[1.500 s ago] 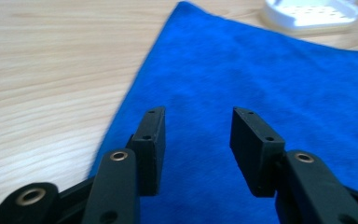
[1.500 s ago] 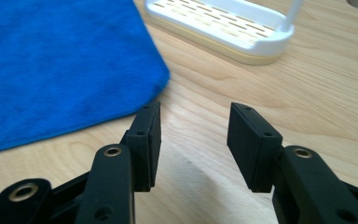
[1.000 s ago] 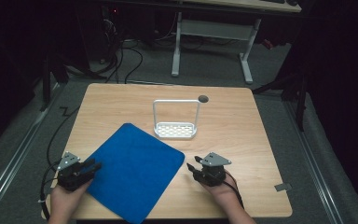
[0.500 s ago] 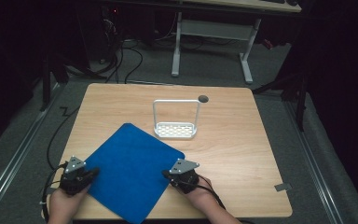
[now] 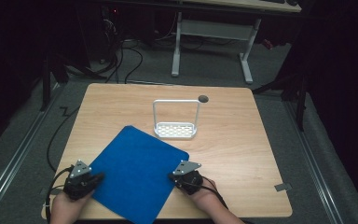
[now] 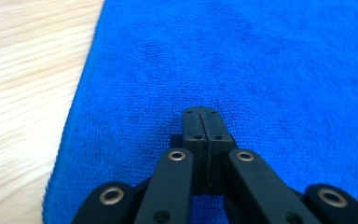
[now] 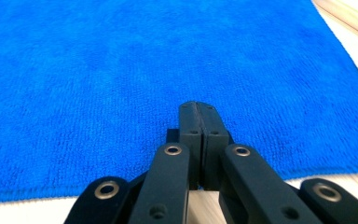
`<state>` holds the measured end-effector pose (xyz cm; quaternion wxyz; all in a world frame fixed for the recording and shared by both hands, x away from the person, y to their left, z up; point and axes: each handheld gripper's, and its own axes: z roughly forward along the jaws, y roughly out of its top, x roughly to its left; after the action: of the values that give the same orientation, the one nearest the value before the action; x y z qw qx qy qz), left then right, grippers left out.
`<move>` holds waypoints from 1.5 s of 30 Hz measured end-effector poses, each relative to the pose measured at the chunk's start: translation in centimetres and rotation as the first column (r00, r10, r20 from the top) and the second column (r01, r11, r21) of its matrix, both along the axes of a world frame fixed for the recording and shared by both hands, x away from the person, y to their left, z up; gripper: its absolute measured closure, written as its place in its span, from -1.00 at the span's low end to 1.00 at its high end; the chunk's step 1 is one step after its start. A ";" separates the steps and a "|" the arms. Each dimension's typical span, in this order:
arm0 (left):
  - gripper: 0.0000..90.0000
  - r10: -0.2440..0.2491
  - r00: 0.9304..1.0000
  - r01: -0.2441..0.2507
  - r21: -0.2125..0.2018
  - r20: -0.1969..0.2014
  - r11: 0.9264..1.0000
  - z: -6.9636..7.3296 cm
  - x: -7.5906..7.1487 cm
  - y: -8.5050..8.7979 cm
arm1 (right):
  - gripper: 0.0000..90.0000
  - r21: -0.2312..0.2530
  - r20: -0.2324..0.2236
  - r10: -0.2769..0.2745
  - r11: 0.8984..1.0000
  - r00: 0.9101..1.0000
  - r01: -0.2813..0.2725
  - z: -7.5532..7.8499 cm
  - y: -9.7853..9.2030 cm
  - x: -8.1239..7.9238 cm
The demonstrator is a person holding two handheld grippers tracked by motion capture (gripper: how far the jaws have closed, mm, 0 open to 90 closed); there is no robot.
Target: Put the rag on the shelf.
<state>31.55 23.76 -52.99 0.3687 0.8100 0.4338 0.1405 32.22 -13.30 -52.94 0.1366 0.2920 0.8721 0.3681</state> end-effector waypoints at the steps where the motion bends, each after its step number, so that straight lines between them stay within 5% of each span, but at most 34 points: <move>1: 1.00 -0.014 1.000 0.014 -0.008 0.000 1.000 0.0 -0.3 -0.4 | 1.00 -0.005 -0.002 -0.008 1.000 1.000 0.008 0.0 -0.4 -0.1; 8: 1.00 -0.154 0.988 0.153 -0.040 -0.028 0.987 0.0 -2.2 -3.5 | 1.00 -0.018 -0.006 -0.076 0.997 0.997 0.075 0.2 -4.3 -0.3; 13: 0.95 -0.283 0.958 0.278 -0.086 -0.055 0.957 -0.1 -3.2 -6.5 | 1.00 -0.020 -0.007 -0.165 0.986 0.986 0.164 0.3 -8.1 -0.5; 16: 0.85 -0.320 0.945 0.314 -0.096 -0.063 0.945 0.1 -3.2 -7.7 | 1.00 -0.021 -0.002 -0.192 0.981 0.981 0.192 0.4 -8.8 -0.5; 18: 0.76 -0.313 0.950 0.310 -0.096 -0.020 0.946 0.5 -3.1 -7.9 | 0.96 0.004 -0.005 -0.203 0.979 0.979 0.203 0.6 -9.0 -0.6; 21: 0.65 -0.222 0.974 0.224 -0.095 0.037 0.970 1.0 -1.8 -7.0 | 0.94 0.038 0.008 -0.166 0.985 0.986 0.166 1.0 -8.2 -1.5; 23: 0.60 -0.173 0.984 0.175 -0.063 0.040 0.982 0.8 -1.0 -6.5 | 0.93 0.049 -0.007 -0.125 0.991 0.992 0.125 1.0 -7.3 -2.3; 25: 0.63 -0.145 0.989 0.145 -0.039 0.014 0.989 0.4 -0.2 -6.2 | 0.94 0.016 -0.018 -0.090 0.996 0.996 0.091 0.6 -6.3 -3.0; 28: 0.67 -0.146 0.989 0.145 -0.042 -0.002 0.988 0.0 0.0 -6.3 | 0.94 -0.009 -0.024 -0.091 0.996 0.996 0.091 0.3 -6.2 -3.2; 33: 0.71 -0.244 0.970 0.241 -0.079 -0.021 0.967 -0.1 -1.2 -7.8 | 0.95 -0.033 -0.006 -0.166 0.986 0.986 0.166 0.4 -8.7 -3.0; 34: 0.71 -0.290 0.957 0.287 -0.076 -0.021 0.955 -0.1 -1.9 -8.8 | 0.95 -0.021 -0.013 -0.186 0.982 0.982 0.186 0.4 -9.4 -3.0; 35: 0.71 -0.290 0.957 0.287 -0.076 -0.021 0.955 -0.1 -1.9 -8.8 | 0.95 -0.021 -0.013 -0.186 0.982 0.982 0.186 0.4 -9.4 -3.0; 36: 0.71 -0.332 0.943 0.330 -0.071 -0.020 0.941 -0.1 -2.3 -9.8 | 0.95 -0.009 -0.016 -0.221 0.975 0.975 0.221 0.3 -10.9 -3.1; 39: 0.71 -0.354 0.935 0.352 -0.060 -0.013 0.934 0.0 -2.6 -10.4 | 0.95 0.007 -0.030 -0.241 0.970 0.970 0.242 0.3 -12.1 -3.4; 45: 0.71 -0.356 0.934 0.354 -0.069 -0.024 0.933 0.0 -2.7 -10.2 | 0.94 0.001 -0.025 -0.230 0.973 0.973 0.230 0.3 -11.7 -3.6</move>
<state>28.82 13.58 -52.99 0.4057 0.8653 0.2912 0.0433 28.65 -24.99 -52.59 0.1668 0.3957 0.8334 0.3478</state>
